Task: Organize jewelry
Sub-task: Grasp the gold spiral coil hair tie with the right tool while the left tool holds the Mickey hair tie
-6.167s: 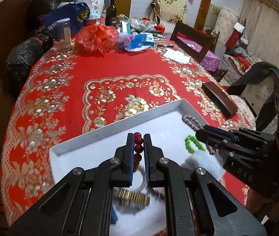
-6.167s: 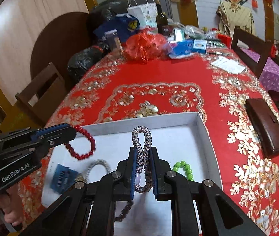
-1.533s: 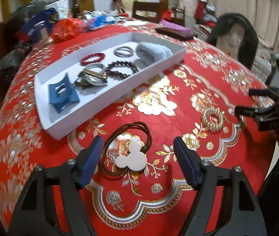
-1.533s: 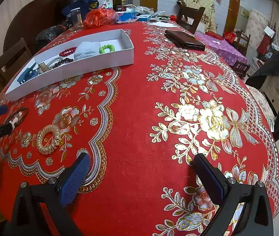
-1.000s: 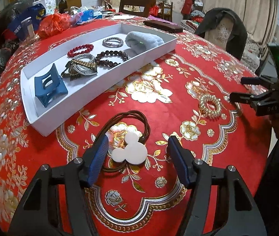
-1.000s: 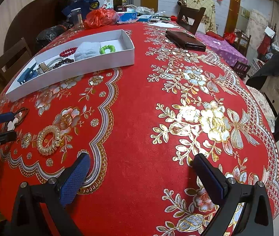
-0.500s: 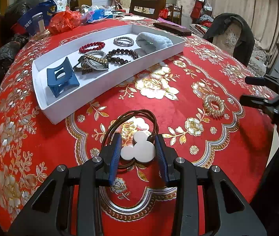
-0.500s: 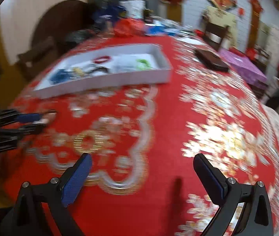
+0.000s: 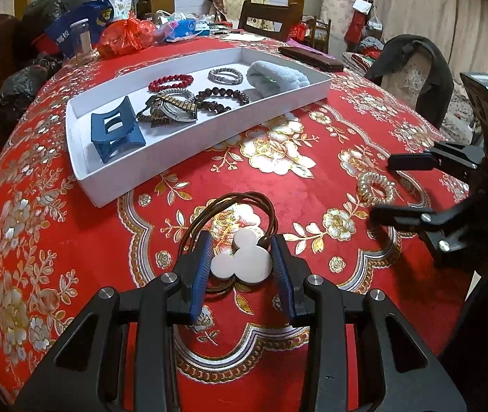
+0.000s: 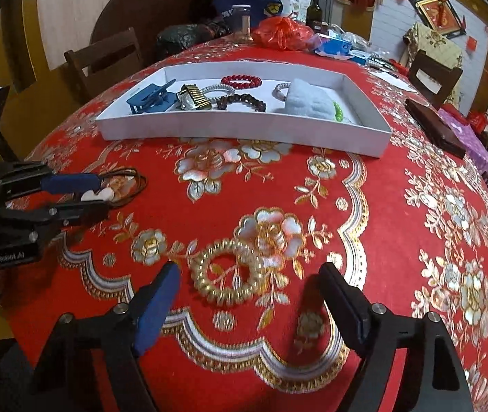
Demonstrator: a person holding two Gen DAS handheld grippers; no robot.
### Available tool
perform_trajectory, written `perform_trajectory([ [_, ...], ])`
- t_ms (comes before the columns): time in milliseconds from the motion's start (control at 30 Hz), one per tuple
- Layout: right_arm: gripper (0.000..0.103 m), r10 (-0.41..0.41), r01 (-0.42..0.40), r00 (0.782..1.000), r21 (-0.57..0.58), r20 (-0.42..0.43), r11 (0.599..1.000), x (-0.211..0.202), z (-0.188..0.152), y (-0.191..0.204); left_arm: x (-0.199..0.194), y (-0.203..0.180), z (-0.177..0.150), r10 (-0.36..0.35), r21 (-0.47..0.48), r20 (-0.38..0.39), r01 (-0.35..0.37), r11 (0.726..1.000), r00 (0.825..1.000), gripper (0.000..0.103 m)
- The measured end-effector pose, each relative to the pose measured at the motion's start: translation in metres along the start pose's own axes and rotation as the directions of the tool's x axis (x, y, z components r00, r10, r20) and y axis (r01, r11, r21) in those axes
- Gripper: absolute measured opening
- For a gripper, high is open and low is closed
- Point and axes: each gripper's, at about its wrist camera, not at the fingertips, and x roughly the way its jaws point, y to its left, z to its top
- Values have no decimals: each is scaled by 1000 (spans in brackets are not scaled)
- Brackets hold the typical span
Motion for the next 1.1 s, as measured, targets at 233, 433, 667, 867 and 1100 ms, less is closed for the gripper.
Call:
perform_trajectory([
  [233, 33, 41, -41, 999, -6, 34, 999, -6, -1, -1, -1, 1, 0, -6, -13, 5, 6, 1000, 1000, 33],
  [433, 32, 77, -81, 992, 41, 98, 996, -23, -3, -10, -3, 4, -1, -12, -24, 9, 12, 1000, 1000, 33],
  [667, 32, 85, -94, 988, 66, 126, 993, -30, 4, -9, -5, 10, 8, -15, -69, 7, 15, 997, 1000, 33],
  [867, 32, 71, -88, 986, 112, 153, 990, -37, 12, -15, -30, 8, 31, -17, -88, 73, 23, 996, 997, 33],
  [1100, 32, 59, -82, 984, 138, 168, 987, -42, 16, -19, -50, 2, 44, -13, -74, 119, 22, 997, 993, 34],
])
